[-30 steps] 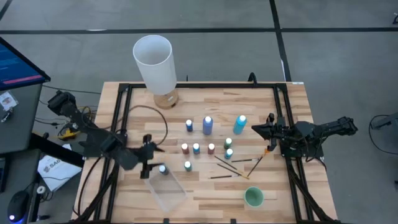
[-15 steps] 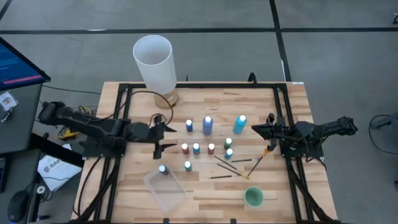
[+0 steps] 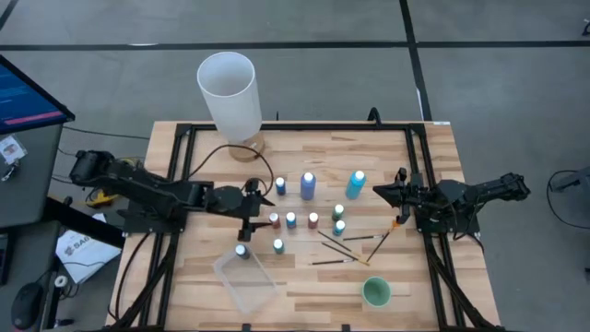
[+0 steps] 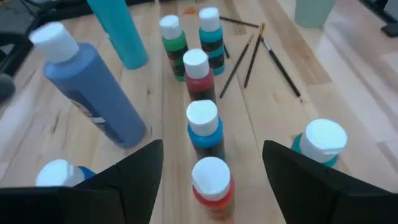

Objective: Pick & Place Paint Supplies
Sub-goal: Put the orange paint bottle into the transparent bin

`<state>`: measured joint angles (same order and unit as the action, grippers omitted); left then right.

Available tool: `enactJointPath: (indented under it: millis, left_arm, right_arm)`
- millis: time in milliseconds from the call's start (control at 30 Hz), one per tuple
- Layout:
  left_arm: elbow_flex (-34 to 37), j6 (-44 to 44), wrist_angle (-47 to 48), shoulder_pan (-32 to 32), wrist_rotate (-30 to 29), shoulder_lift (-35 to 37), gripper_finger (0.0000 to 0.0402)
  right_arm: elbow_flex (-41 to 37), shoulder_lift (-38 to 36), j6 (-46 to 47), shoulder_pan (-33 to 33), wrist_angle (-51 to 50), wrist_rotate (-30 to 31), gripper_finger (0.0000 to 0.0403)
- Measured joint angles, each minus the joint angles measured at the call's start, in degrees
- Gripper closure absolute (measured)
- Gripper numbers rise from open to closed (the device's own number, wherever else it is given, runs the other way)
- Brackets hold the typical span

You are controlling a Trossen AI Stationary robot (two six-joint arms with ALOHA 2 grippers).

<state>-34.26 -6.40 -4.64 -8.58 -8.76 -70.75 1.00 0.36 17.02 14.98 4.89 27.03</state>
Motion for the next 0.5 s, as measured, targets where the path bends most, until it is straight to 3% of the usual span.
enactJointPath:
  millis: [500]
  left_arm:
    - [0.00, -2.44, -4.03, 1.27, 1.10, -8.16, 0.0144]
  right_arm:
    - [0.02, 0.00, -0.02, -0.01, 0.00, -0.01, 0.0394]
